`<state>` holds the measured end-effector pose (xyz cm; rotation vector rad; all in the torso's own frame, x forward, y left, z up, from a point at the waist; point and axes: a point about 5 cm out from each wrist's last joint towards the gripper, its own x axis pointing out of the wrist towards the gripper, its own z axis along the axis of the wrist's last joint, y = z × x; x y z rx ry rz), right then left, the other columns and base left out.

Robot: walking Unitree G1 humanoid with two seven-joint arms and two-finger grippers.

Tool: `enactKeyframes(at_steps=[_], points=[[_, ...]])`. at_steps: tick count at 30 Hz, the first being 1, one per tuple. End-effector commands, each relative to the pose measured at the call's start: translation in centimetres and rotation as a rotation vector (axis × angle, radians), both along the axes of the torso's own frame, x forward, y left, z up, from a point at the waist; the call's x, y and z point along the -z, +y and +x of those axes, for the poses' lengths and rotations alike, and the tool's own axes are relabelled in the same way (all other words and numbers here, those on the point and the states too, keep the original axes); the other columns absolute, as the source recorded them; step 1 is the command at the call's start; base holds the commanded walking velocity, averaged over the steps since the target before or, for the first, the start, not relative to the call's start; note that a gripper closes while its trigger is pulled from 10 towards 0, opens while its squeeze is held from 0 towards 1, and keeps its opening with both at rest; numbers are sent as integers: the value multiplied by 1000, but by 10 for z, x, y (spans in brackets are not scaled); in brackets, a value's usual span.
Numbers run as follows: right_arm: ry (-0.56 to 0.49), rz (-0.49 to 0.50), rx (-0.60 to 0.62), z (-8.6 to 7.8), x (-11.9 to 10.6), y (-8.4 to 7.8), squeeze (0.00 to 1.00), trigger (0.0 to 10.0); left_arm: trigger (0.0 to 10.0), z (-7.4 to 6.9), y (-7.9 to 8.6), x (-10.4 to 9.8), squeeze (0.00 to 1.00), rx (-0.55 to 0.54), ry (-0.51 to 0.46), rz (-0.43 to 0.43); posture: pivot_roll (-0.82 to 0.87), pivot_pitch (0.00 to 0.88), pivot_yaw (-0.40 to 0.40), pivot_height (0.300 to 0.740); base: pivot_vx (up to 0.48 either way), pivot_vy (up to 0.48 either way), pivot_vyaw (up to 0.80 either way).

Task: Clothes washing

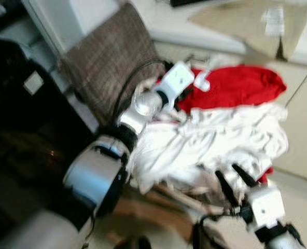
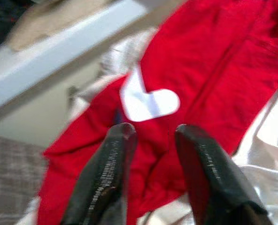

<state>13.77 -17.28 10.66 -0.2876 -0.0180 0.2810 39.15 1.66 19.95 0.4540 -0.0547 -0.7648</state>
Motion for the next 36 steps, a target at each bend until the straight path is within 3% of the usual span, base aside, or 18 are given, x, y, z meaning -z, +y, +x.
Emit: enactKeyframes(at_steps=[1,11,17,22,24,25,29,33,34,35,36], points=[[11,0,23,-10,-3,4,0,10000,10000,2,2,0,1000,-12,16,43,-446,273,221,740,0,0,0],[56,1,103,-38,0,7,0,10000,10000,-1,-9,0,1000,15,43,42,-506,325,266,740,0,0,0],[108,-70,84,-63,6,7,0,10000,10000,6,-11,-29,1000,-30,-26,-40,-530,331,266,740,0,0,0],[120,-84,90,-68,9,3,0,10000,10000,8,-10,-39,1000,-33,-48,-66,-534,328,264,740,0,0,0],[120,-86,96,-67,11,0,0,10000,10000,5,-14,-34,1000,-30,-71,-16,-536,328,258,740,0,0,0],[121,-88,99,-67,13,-1,0,10000,10000,2,-19,-24,0,-17,-56,13,-536,327,252,740,0,0,0],[128,-94,92,-70,19,-5,0,10000,10000,-8,-27,5,0,30,10,75,-536,330,238,740,0,0,0],[130,-96,88,-70,21,-6,0,10000,10000,-13,-29,19,0,50,35,105,-529,332,230,740,0,0,0],[127,-95,86,-69,21,-7,0,10000,3725,-15,-29,24,0,50,46,112,-529,332,230,740,0,0,0],[122,-92,82,-67,20,-7,0,10000,0,-16,-30,27,0,52,52,121,-529,332,230,740,0,0,0],[122,-92,82,-67,20,-7,0,10000,0,-16,-30,27,0,52,52,121,-529,332,230,740,0,0,0]])
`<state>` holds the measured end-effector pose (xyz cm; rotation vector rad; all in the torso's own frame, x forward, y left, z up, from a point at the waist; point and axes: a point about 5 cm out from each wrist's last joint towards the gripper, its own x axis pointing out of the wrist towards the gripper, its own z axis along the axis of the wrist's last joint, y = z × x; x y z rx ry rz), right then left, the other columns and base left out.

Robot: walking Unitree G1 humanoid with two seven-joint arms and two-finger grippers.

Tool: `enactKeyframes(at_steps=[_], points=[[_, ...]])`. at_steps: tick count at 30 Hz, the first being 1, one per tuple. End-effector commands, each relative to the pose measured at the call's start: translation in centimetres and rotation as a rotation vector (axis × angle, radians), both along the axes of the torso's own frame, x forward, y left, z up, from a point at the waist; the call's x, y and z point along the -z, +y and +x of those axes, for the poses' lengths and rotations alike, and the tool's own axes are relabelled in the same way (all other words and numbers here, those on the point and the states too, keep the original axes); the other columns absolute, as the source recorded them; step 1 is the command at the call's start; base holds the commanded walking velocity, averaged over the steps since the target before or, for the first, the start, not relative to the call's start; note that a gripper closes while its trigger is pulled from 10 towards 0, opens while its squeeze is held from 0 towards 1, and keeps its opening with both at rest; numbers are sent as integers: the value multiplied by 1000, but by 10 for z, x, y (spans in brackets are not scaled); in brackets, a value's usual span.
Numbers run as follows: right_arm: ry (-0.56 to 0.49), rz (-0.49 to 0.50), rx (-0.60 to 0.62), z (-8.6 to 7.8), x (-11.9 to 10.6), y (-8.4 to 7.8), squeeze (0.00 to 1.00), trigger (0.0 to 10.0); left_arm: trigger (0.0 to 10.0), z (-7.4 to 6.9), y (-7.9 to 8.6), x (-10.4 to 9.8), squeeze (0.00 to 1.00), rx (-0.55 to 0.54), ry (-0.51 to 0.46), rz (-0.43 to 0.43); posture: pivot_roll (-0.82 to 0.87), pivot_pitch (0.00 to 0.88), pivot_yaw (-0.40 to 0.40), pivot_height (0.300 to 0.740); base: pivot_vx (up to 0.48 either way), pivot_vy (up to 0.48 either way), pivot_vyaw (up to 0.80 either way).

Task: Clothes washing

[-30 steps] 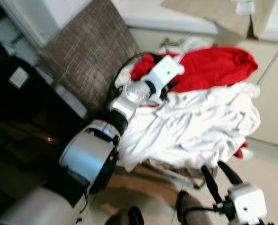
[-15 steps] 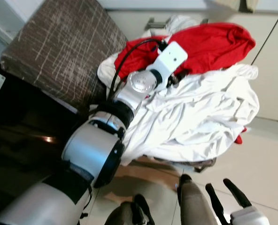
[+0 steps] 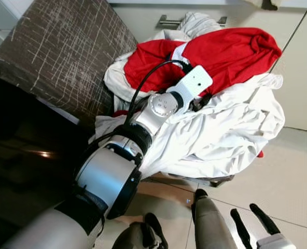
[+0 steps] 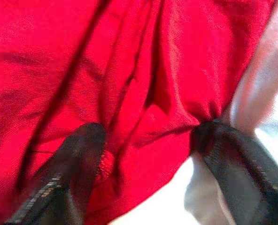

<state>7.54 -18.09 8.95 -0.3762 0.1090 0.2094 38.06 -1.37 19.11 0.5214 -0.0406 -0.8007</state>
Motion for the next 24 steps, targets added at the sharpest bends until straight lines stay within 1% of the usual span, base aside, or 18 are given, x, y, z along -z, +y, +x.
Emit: enactKeyframes(at_steps=[1,5,6,8,11,12,13,16,17,18,21,22,24], points=[[10,19,-10,-2,2,2,0,10000,0,-7,0,22,0,18,62,58,-521,330,227,740,0,0,0],[-1,16,-24,1,0,3,0,10000,0,-6,0,20,0,-8,45,45,-518,328,225,740,0,0,0],[-2,15,-25,2,0,3,0,10000,0,-4,0,15,0,-29,36,11,-519,326,224,740,0,0,0],[-2,16,-26,3,0,3,0,10000,0,-3,0,12,0,-35,28,-12,-524,325,223,740,0,0,0],[-3,15,-27,4,0,3,0,10000,0,1,1,3,0,-69,41,-109,-529,321,223,740,0,0,0],[-3,15,-26,4,0,3,0,10000,0,1,2,1,0,-79,45,-133,-529,321,223,740,0,0,0],[-3,15,-26,4,0,3,0,10000,0,1,2,1,0,-79,45,-133,-529,321,223,740,0,0,0],[-7,16,-23,7,-1,3,0,10000,0,5,5,-6,0,-119,116,-259,-522,314,223,740,0,0,0],[-7,16,-23,7,-1,3,0,10000,0,5,5,-6,0,-119,116,-259,-522,314,223,740,0,0,0],[-9,17,-23,7,-1,3,0,10000,0,6,6,-6,0,-125,129,-280,-522,314,223,740,0,0,0],[-11,21,-29,9,-1,6,0,10000,0,5,7,-1,0,-135,120,-254,-516,316,221,740,0,0,0],[-11,22,-33,10,-2,6,0,10000,0,2,3,2,0,-118,113,-240,-515,320,216,740,0,0,0],[-11,22,-33,11,-2,6,0,10000,0,1,1,2,0,-113,110,-237,-515,320,216,740,0,0,0]])
